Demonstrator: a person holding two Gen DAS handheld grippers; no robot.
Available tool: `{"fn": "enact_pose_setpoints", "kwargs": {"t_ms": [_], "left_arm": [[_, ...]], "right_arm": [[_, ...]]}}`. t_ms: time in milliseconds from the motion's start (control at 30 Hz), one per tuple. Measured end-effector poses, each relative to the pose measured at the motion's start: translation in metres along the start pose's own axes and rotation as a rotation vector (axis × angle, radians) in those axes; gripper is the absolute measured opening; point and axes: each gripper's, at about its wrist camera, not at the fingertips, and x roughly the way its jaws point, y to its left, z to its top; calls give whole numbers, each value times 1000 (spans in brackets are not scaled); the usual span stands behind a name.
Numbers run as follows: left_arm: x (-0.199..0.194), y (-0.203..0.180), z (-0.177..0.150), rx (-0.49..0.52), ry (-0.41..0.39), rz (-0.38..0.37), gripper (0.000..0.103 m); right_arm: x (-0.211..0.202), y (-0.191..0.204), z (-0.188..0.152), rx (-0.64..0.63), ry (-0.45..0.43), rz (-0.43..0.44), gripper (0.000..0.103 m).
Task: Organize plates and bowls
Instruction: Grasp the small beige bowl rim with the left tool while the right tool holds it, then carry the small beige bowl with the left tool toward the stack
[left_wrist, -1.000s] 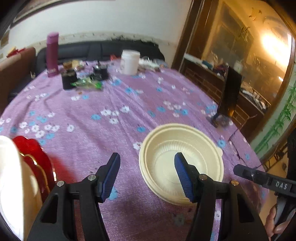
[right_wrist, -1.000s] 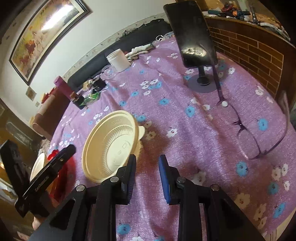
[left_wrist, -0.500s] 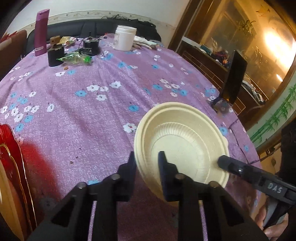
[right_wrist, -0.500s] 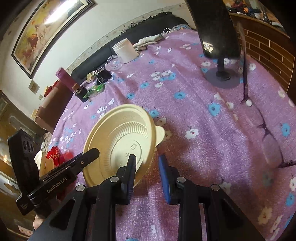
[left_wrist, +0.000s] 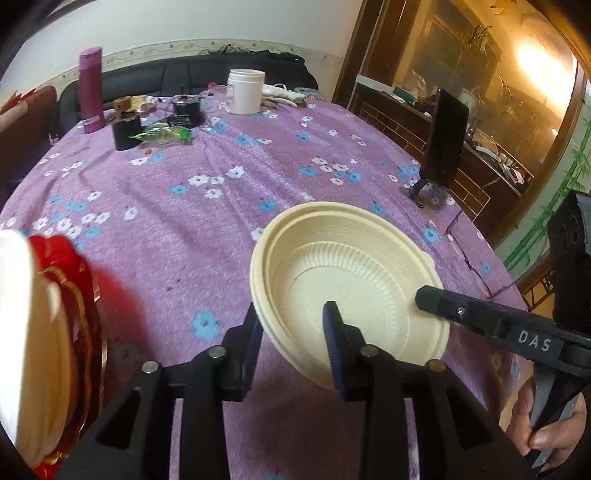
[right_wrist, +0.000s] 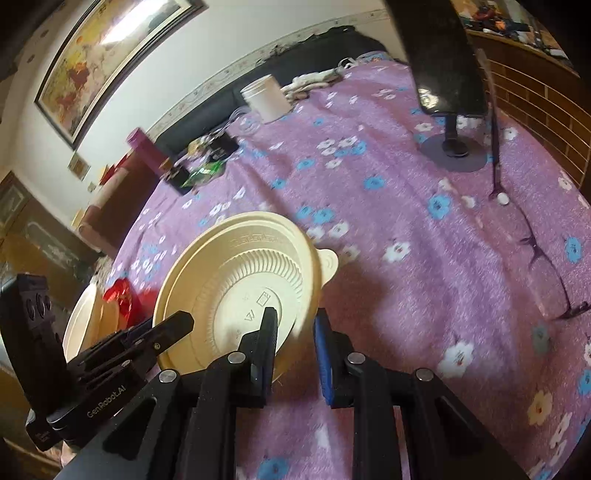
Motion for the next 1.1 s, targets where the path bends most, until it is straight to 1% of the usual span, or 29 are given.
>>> {"fn": "enact_pose_setpoints", "kwargs": {"t_ms": [67, 133, 167, 233, 333, 367, 433, 467, 567, 700, 900, 1100], "left_arm": [[-4, 3, -4, -2, -4, 19, 34], [0, 9, -5, -20, 9, 16, 34], [3, 12, -5, -30, 16, 29, 34], [9, 17, -5, -46, 30, 28, 36], [16, 16, -5, -43, 31, 34, 36], [16, 14, -5, -34, 27, 33, 35], [15, 10, -7, -15, 8, 55, 26], [14, 7, -7, -2, 3, 59, 25], [7, -1, -8, 32, -27, 97, 25], [2, -4, -8, 45, -50, 119, 25], [-5, -13, -11, 97, -105, 176, 25], [-10, -15, -12, 121, -139, 200, 25]], "right_arm": [[1, 8, -4, -33, 16, 9, 24], [2, 14, -7, -64, 18, 12, 24], [3, 16, -7, -71, 13, 11, 24], [4, 15, -9, -72, 1, -3, 24], [8, 9, -13, -60, 13, -8, 24], [8, 8, -12, -57, 12, -8, 24], [7, 7, -13, -65, 2, -21, 22], [7, 7, -13, -69, -2, -24, 21], [5, 9, -16, -76, -13, -28, 21], [0, 11, -17, -80, -27, -19, 21], [-5, 14, -20, -81, -37, -8, 21], [-8, 16, -21, -75, -38, -3, 21]]}}
